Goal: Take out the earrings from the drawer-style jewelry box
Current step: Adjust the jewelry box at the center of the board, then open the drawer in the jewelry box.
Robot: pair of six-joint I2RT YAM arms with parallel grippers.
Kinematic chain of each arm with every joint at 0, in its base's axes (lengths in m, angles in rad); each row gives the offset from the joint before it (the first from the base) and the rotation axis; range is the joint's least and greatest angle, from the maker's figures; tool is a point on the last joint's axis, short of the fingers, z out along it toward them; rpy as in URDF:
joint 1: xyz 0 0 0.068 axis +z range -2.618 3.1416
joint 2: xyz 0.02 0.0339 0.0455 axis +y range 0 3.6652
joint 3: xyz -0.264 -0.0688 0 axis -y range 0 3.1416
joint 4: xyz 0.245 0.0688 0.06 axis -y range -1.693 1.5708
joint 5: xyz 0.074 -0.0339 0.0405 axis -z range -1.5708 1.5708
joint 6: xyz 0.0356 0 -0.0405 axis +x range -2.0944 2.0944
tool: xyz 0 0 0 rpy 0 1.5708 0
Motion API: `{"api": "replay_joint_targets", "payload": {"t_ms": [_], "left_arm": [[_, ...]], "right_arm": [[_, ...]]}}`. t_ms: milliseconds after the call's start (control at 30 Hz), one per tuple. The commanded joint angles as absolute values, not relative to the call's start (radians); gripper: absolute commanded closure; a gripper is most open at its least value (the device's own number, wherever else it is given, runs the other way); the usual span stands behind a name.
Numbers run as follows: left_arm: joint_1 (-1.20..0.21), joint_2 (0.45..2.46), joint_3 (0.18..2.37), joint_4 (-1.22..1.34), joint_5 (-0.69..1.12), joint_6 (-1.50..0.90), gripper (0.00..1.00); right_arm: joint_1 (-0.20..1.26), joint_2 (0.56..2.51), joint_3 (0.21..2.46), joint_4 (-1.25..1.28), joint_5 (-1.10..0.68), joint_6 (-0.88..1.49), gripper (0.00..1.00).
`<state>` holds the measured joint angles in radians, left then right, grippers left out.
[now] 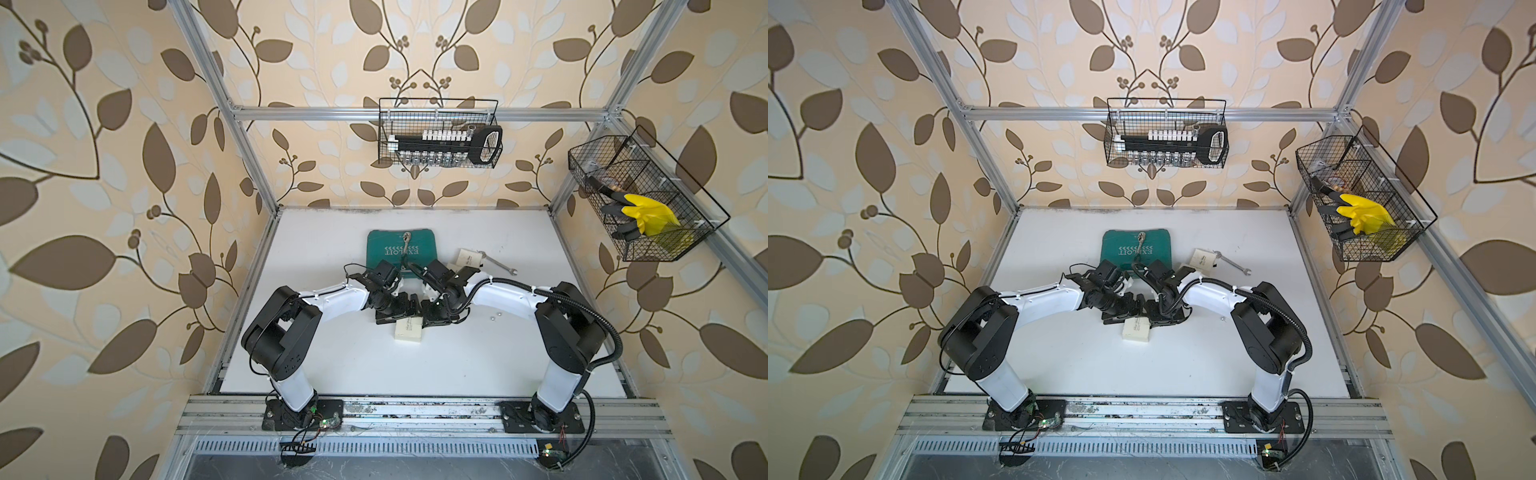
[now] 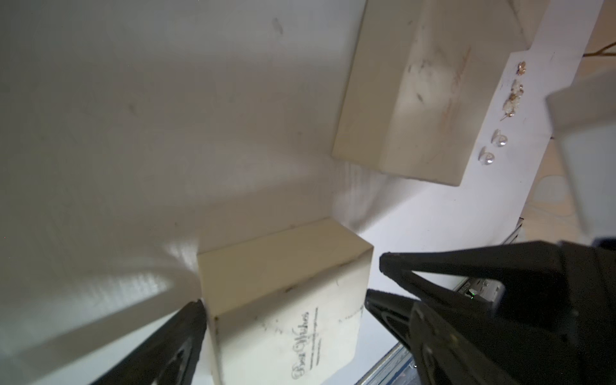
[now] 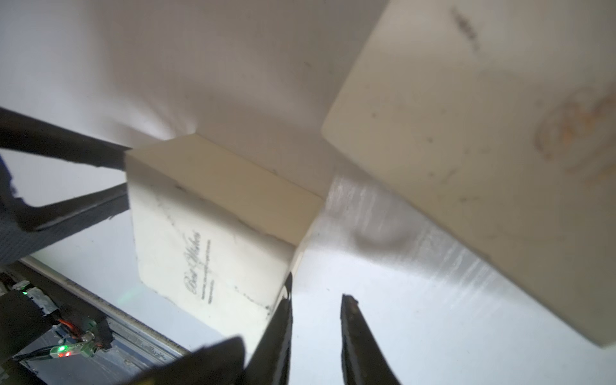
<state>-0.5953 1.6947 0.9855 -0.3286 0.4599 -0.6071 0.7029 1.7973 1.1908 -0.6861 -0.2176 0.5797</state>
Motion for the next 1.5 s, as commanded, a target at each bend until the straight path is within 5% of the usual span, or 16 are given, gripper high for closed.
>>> {"api": "replay_joint_targets", "payload": {"t_ms": [0,300,733,1467], "left_arm": [[-0.601,1.712,1.037,-0.390,0.429,-0.584,0.06],[-0.601,1.711,1.024,-0.443,0.395,-0.587,0.18],[-0.601,1.684,0.979,-0.429,0.386,-0.612,0.19],[-0.601,1.703,0.990,-0.421,0.401,-0.618,0.20]], "right_arm": [[0.685,1.743,1.177,-0.655,-0.227,0.576,0.73],[0.656,1.718,1.114,-0.585,-0.365,0.560,0.76],[0.606,1.708,1.004,-0.430,-0.516,0.589,0.81],[0.590,1.724,0.958,-0.416,-0.529,0.548,0.82]]}}
